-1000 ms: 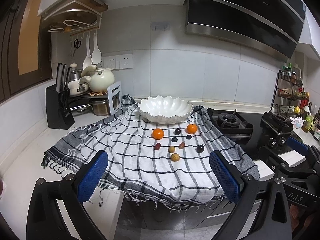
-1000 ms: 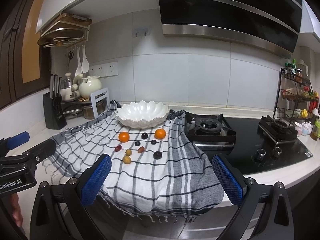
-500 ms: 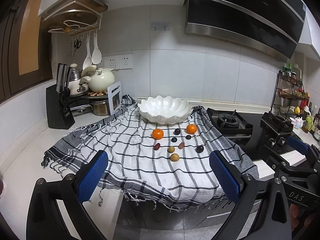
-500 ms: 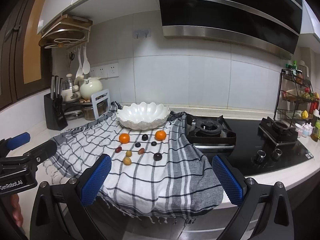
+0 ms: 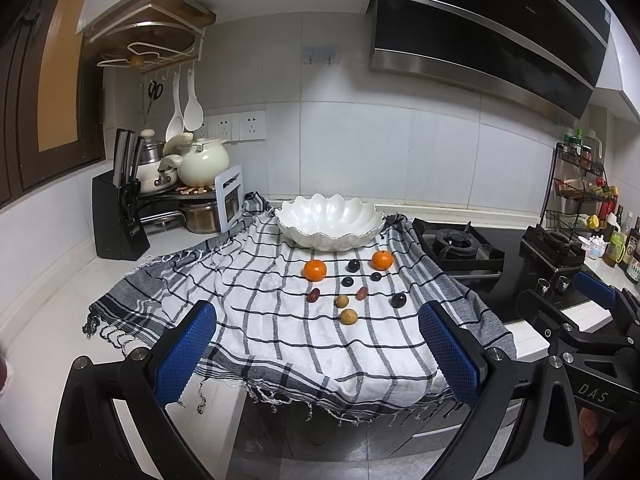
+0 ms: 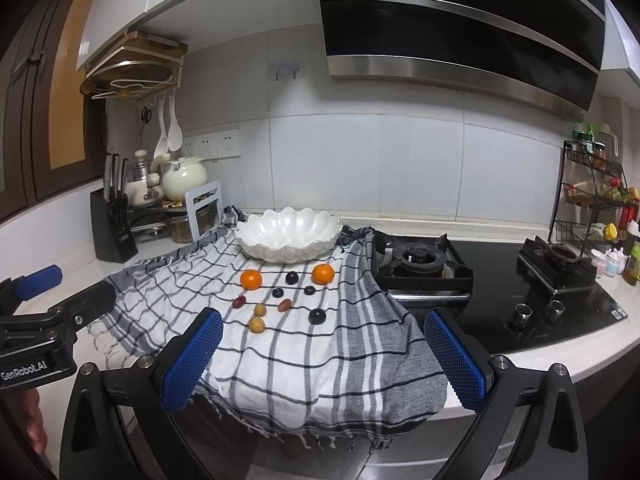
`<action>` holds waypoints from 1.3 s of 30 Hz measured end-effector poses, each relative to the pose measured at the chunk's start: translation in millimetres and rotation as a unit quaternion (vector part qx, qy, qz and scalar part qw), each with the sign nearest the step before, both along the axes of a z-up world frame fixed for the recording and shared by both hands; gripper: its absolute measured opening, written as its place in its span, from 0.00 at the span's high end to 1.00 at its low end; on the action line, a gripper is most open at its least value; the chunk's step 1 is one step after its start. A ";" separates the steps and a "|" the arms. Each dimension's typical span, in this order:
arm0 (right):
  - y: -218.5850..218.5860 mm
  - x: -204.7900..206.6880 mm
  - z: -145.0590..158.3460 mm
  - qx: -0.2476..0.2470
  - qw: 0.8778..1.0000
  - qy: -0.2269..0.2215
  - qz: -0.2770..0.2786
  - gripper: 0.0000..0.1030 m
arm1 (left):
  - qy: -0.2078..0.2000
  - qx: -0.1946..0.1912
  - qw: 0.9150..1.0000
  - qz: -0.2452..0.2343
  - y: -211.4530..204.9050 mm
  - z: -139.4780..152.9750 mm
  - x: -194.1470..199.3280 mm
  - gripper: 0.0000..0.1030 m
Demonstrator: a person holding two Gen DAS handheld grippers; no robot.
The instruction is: Organize fruits
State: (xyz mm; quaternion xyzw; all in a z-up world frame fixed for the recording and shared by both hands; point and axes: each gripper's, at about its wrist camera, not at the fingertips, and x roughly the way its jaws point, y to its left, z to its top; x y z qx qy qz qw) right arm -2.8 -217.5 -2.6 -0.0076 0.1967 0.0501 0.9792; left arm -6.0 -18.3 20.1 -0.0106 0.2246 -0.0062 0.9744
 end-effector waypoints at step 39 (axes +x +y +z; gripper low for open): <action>-7.7 85.4 -31.8 -0.004 0.999 0.047 0.021 0.10 | 0.050 0.011 0.998 -0.031 -17.6 -39.2 88.8 0.17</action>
